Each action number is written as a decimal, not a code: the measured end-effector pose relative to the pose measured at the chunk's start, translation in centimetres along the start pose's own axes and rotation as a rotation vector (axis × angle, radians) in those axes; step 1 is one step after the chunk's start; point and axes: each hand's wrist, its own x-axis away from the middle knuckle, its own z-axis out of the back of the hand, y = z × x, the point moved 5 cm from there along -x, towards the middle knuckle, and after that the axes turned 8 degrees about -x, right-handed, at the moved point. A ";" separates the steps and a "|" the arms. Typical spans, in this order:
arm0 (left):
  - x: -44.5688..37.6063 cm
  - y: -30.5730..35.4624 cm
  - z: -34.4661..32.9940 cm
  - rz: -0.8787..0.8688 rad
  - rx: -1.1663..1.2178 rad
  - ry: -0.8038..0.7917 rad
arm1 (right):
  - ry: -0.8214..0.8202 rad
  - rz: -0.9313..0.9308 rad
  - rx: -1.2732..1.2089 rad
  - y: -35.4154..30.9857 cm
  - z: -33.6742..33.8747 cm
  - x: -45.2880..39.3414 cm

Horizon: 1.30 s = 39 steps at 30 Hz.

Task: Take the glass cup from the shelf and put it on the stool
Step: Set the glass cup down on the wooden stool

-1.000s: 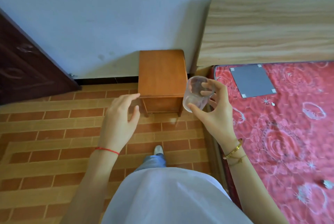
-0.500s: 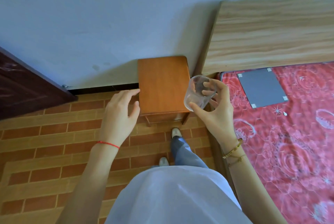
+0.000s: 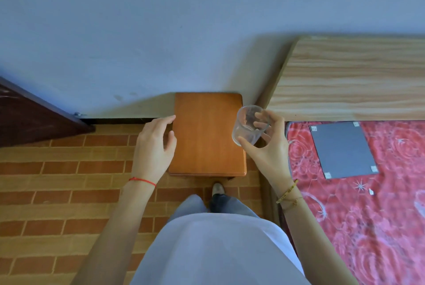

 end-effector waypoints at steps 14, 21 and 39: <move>-9.5 -6.3 -12.6 0.038 -0.120 -0.072 | -0.073 -0.141 0.104 9.1 -5.4 -11.3; -13.2 -11.1 -21.5 0.079 -0.208 -0.182 | -0.104 -0.176 0.165 17.2 -9.5 -16.1; -14.4 -20.4 -43.4 0.197 -0.394 -0.332 | -0.132 -0.173 0.178 38.4 -19.5 -25.6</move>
